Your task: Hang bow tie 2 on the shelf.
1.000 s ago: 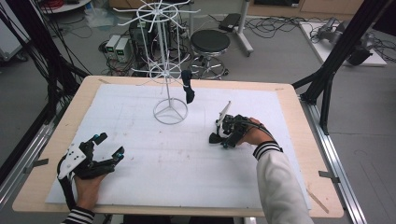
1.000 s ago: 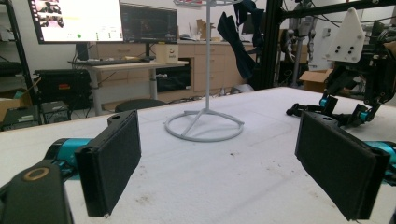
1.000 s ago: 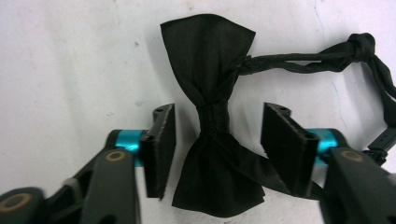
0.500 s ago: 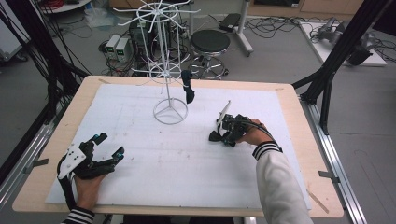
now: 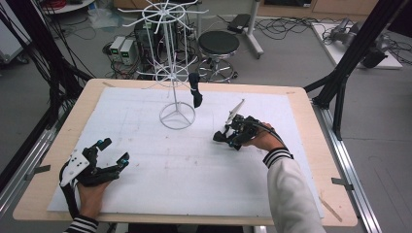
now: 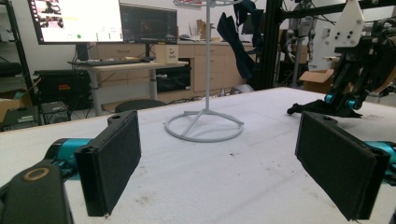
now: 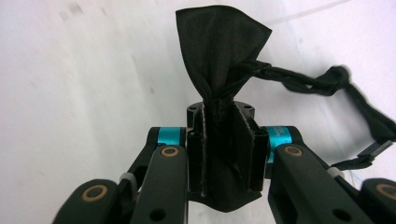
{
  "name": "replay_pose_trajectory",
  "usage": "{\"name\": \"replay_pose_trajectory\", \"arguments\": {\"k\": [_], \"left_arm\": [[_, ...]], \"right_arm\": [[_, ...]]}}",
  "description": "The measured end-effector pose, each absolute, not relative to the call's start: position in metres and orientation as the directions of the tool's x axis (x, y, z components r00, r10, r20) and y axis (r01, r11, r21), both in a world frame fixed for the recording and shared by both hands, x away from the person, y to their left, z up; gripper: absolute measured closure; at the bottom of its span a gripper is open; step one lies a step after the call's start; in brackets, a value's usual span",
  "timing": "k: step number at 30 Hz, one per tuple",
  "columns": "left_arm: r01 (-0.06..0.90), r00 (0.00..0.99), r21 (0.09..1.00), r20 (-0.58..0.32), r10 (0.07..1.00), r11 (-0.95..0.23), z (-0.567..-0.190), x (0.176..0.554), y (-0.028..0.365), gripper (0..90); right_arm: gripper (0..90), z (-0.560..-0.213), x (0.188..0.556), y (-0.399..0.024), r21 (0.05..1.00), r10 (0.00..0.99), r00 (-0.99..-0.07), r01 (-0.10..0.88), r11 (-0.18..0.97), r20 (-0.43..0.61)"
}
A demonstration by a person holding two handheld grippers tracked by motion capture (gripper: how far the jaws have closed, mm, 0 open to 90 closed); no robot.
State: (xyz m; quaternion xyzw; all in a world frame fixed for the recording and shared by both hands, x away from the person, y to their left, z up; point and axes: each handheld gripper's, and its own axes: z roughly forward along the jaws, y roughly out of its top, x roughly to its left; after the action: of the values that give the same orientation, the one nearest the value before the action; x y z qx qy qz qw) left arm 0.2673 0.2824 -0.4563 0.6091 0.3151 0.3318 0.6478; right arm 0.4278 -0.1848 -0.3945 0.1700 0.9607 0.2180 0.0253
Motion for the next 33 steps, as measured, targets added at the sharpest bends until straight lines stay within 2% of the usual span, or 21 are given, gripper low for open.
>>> {"name": "replay_pose_trajectory", "arguments": {"k": [8,22,33], "left_arm": [[-0.049,0.582,0.998,-0.005,0.813,0.041,-0.456,0.267,0.282,14.6],[-0.050,0.582,0.998,-0.005,0.813,0.042,-0.456,0.267,0.282,14.6],[-0.050,0.581,0.998,-0.004,0.814,0.041,-0.456,0.267,0.282,14.6]], "right_arm": [[76.3,-0.382,0.428,-0.189,0.535,0.407,-0.906,0.401,0.743,0.114],[76.4,-0.374,0.429,-0.193,0.615,0.421,-0.893,0.423,0.665,0.159],[76.3,-0.362,0.427,-0.193,0.697,0.441,-0.873,0.450,0.558,0.209]]}}
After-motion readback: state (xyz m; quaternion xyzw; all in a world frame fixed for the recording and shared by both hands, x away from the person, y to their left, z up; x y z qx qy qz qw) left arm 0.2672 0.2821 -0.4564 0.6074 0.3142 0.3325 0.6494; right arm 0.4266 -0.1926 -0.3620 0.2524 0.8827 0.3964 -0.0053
